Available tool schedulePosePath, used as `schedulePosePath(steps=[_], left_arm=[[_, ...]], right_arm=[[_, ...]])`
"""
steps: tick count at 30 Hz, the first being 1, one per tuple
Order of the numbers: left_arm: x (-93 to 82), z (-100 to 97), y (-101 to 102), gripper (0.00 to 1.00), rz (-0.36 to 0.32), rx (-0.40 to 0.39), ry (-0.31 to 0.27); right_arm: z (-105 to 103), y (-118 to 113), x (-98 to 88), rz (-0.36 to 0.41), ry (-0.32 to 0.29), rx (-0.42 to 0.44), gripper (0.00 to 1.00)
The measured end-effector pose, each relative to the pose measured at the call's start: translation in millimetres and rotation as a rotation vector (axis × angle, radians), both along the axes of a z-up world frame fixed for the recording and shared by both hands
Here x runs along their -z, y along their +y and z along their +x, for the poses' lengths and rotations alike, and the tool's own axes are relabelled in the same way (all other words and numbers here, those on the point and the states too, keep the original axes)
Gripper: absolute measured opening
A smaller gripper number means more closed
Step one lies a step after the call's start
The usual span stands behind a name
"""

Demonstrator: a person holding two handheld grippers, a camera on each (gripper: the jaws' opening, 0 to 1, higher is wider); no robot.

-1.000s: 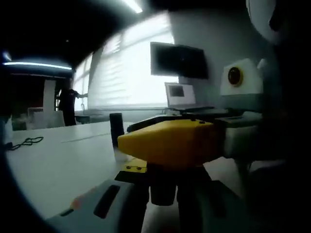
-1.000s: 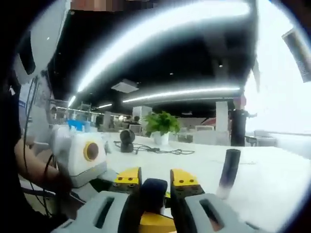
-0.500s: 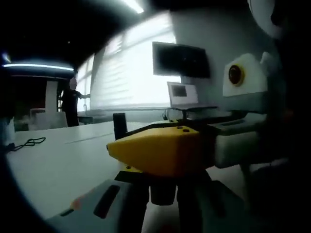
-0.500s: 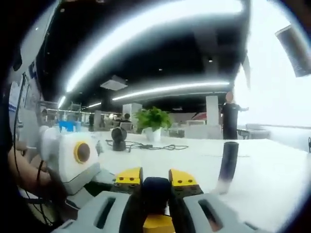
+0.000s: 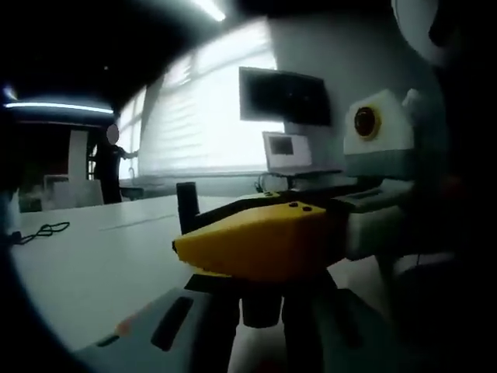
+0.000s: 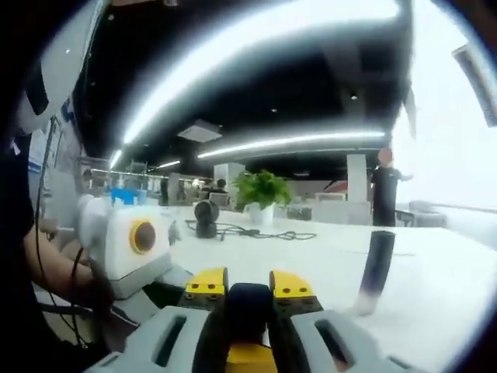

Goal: Pick up cosmetic bottle twist off cap place on table pick up cap screw tight cap place on table

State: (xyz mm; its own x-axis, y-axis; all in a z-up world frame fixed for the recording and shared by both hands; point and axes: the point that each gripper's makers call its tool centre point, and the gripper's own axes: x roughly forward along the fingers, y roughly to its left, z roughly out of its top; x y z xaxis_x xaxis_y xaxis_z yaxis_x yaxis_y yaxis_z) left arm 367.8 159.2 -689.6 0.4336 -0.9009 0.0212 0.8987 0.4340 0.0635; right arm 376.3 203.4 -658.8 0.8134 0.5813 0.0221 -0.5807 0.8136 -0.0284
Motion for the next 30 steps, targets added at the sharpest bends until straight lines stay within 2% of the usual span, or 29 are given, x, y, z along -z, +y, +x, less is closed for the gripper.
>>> schedulePosePath(steps=[2, 3, 4, 6, 9, 16, 17, 18, 19, 20, 23, 26, 30], left_arm=[[0.0, -1.3, 0, 0.09, 0.005, 0.009, -0.006], [1.1, -3.1, 0, 0.09, 0.014, 0.022, -0.008], [0.2, -4.4, -1, 0.09, 0.006, 0.031, -0.004], [-0.4, -6.5, -1, 0.08, 0.002, 0.05, 0.001], [-1.2, -8.4, -2, 0.09, -0.005, 0.076, 0.018], [-0.5, -14.9, -7, 0.09, 0.004, 0.134, 0.027], [0.4, -14.5, -7, 0.09, 0.007, 0.137, 0.03], [2.1, -20.5, -9, 0.08, 0.011, 0.182, 0.053], [1.4, -16.9, -8, 0.08, 0.003, 0.168, 0.051], [2.0, -19.9, -9, 0.08, 0.007, 0.197, 0.056], [2.4, -21.1, -10, 0.08, 0.025, 0.22, 0.041], [0.7, -25.1, -10, 0.08, 0.01, 0.26, 0.068], [0.1, -25.2, -11, 0.09, 0.008, 0.263, 0.06]], right_arm=[[-1, -1, -0.2, 0.001, -0.002, -0.021, 0.11], [-5, 4, 0.4, -0.044, -0.027, -0.074, 0.11], [-5, 2, -0.9, -0.023, -0.019, -0.069, 0.11], [-9, 6, -1.2, -0.038, -0.028, -0.128, 0.11], [-10, 4, -2.0, -0.018, -0.013, -0.174, 0.1], [-16, 6, 0.1, -0.052, -0.026, -0.312, 0.1], [-15, 5, 0.8, -0.044, -0.015, -0.318, 0.1], [-21, 9, 1.3, -0.043, -0.016, -0.369, 0.1], [-19, 8, 0.9, -0.042, -0.016, -0.368, 0.1], [-23, 11, 1.0, -0.019, 0.002, -0.411, 0.1], [-23, 11, 0.0, -0.03, -0.017, -0.455, 0.1], [-27, 13, -3.1, 0.0, -0.004, -0.515, 0.1], [-27, 15, -4.4, -0.007, -0.017, -0.544, 0.11]])
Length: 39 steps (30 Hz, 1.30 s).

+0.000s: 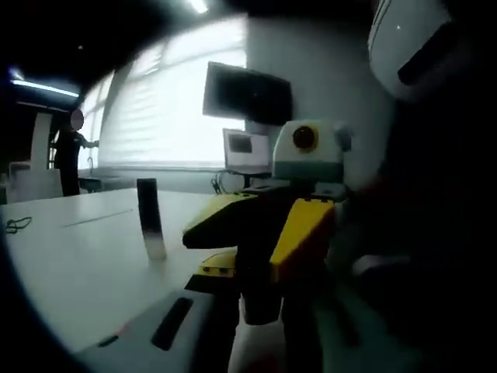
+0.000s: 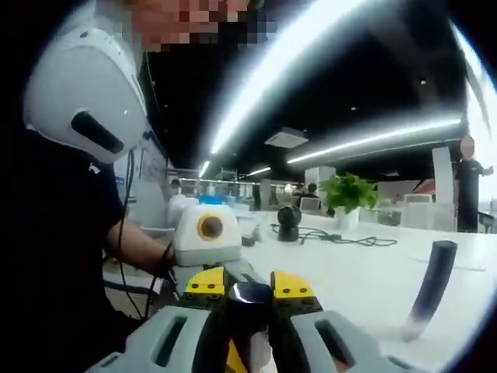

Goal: Pick up cosmetic bottle twist off cap place on table pick up cap screw tight cap place on table

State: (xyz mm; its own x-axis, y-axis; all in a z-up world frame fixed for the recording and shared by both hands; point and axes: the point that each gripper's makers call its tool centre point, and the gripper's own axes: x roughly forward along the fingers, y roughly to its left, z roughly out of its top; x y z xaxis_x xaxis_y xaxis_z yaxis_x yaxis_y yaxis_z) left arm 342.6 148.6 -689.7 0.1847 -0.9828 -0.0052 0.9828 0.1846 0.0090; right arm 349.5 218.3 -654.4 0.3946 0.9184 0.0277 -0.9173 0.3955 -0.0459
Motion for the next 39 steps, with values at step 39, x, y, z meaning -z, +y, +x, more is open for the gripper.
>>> schedulePosePath(steps=[39], left_arm=[[-11.9, -32.5, 0, 0.1, -0.054, 0.201, 0.081]], right_arm=[[-43, 10, -4.8, -0.034, 0.033, -0.482, 0.13]])
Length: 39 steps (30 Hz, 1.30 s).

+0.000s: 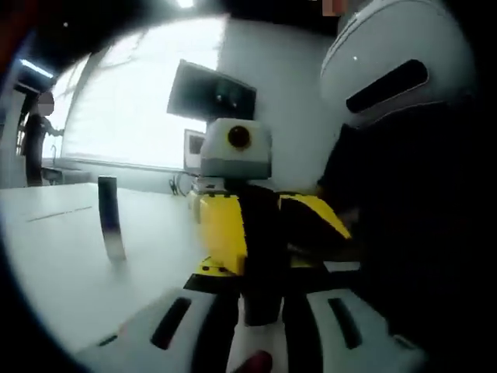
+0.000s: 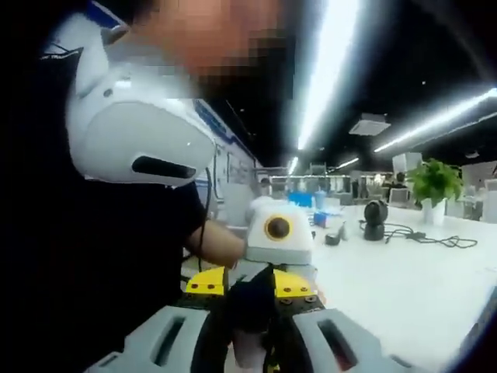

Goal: Pick up cosmetic bottle twist off cap place on table pick up cap screw tight cap place on table

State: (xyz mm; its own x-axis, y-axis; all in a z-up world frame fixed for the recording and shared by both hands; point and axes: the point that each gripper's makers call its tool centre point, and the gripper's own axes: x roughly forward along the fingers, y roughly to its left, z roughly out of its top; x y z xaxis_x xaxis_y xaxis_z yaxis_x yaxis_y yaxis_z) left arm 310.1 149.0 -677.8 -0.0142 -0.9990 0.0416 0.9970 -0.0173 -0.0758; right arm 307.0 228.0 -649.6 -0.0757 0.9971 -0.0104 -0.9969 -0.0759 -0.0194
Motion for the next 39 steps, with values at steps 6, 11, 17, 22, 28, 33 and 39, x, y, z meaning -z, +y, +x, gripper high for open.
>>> schedulePosePath(steps=[6, 11, 17, 22, 28, 33, 39], left_arm=[[-0.8, 12.1, -2, 0.1, -0.027, -0.102, 0.006], [-1.9, 19.3, -2, 0.1, -0.03, -0.166, -0.014], [-0.5, 40.2, 3, 0.1, -0.04, -0.301, -0.024], [7.7, 56.2, 3, 0.1, -0.013, -0.369, -0.041], [-0.4, 71.5, 1, 0.1, -0.001, -0.441, -0.094], [1.4, 75.4, 0, 0.1, -0.003, -0.463, -0.108], [5.3, 81.8, 4, 0.1, -0.003, -0.5, -0.087]], right_arm=[[17, -2, -8.0, 0.065, -0.002, 0.182, 0.23], [27, -3, -16.3, 0.113, 0.027, 0.351, 0.28], [43, -17, -27.8, 0.19, 0.099, 0.571, 0.3], [54, -27, -30.3, 0.195, 0.043, 0.704, 0.26], [66, -33, -23.6, 0.155, 0.103, 0.858, 0.31], [75, -40, -24.7, 0.127, -0.007, 0.972, 0.3], [82, -41, -16.7, 0.134, 0.077, 1.018, 0.29]])
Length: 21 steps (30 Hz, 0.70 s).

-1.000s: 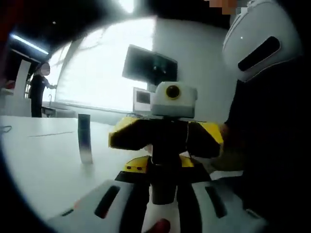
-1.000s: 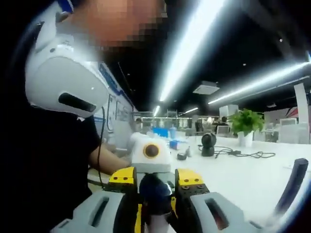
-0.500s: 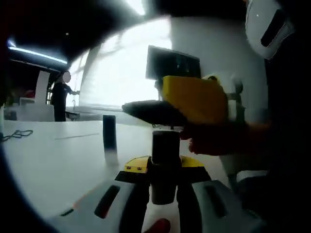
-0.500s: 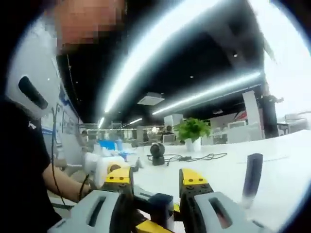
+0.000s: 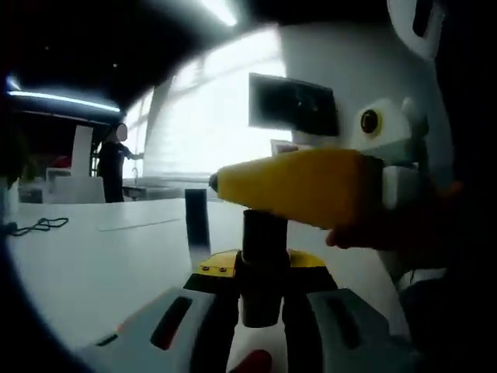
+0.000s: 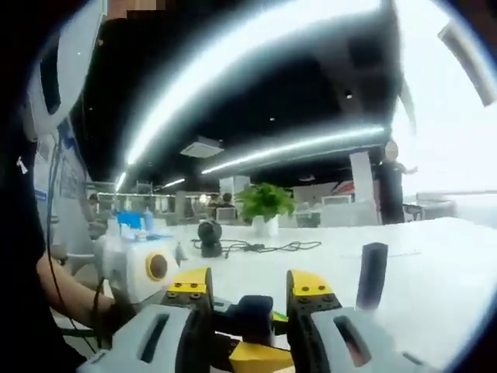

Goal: Pick up cosmetic bottle twist off cap place on table pick up cap screw tight cap place on table

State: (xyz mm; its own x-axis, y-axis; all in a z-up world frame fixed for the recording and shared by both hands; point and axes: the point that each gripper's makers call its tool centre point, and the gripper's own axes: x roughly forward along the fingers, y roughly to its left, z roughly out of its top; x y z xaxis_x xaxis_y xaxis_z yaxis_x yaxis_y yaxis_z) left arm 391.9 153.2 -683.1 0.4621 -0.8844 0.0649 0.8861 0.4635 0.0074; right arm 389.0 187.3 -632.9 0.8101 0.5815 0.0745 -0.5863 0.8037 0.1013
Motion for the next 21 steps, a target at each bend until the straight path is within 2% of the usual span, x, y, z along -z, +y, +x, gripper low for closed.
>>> schedulePosePath(steps=[5, 8, 13, 16, 21], left_arm=[[2.7, -0.6, 0, 0.1, 0.006, -0.001, 0.006], [2.9, 0.0, 0, 0.1, 0.003, -0.002, 0.008], [2.2, 4.1, 3, 0.1, -0.01, -0.015, 0.017], [1.7, 6.9, 5, 0.1, -0.015, -0.028, 0.018], [3.7, 8.1, 4, 0.1, 0.006, -0.044, 0.003]], right_arm=[[7, -5, 5.8, -0.024, -0.001, 0.069, 0.27], [9, -6, 9.4, -0.061, -0.007, 0.086, 0.26], [9, -6, 11.1, -0.059, -0.006, 0.094, 0.26], [10, -8, 15.0, -0.062, 0.016, 0.105, 0.2], [10, -9, 15.3, -0.091, -0.003, 0.125, 0.24]])
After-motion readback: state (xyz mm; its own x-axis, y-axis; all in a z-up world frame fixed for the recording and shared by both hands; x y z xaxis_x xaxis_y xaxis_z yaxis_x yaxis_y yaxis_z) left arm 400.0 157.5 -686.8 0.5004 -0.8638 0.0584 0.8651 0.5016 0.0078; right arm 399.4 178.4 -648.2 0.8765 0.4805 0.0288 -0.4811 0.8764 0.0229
